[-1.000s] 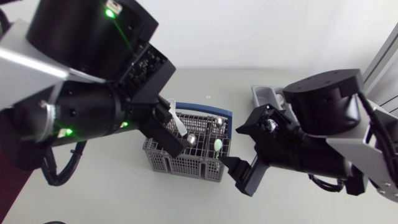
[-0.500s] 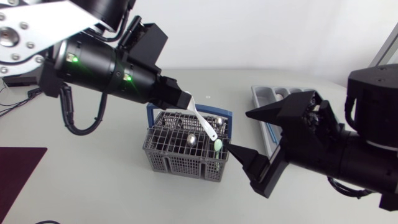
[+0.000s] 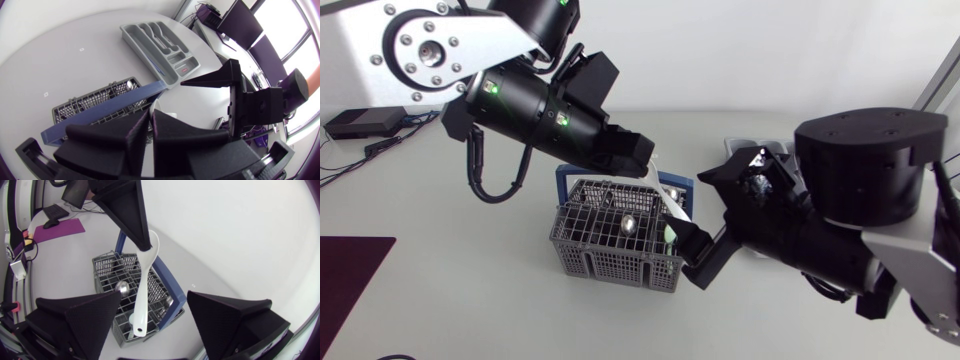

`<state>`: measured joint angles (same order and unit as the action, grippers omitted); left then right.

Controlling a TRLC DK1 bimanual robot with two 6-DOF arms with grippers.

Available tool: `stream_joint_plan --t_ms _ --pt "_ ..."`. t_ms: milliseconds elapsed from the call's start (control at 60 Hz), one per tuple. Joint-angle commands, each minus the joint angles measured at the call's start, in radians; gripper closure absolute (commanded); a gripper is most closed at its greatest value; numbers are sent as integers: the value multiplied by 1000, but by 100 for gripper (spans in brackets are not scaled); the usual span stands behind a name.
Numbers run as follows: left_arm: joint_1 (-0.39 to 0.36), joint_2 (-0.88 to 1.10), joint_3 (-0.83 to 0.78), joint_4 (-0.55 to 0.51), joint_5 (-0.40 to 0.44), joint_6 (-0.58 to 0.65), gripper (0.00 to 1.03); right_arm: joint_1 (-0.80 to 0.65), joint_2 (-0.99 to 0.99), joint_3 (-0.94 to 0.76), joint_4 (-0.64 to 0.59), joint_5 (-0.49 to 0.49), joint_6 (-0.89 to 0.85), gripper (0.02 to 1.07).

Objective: Unload the cutlery basket into the drawer organizer.

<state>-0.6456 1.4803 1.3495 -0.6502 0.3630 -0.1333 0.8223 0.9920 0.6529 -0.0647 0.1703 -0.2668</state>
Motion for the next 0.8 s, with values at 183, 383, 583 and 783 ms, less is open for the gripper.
stream_joint_plan --t_ms 183,383,583,783 --pt "-17 15 40 3 19 -38 84 97 62 -19 141 172 -66 25" --pt "-9 25 59 17 19 -45 84 113 88 -30 181 195 -74 47" --pt "-9 48 74 15 21 -48 84 115 105 -30 195 202 -74 58" --pt "-6 57 66 17 22 -49 84 120 114 -24 206 219 -77 71"
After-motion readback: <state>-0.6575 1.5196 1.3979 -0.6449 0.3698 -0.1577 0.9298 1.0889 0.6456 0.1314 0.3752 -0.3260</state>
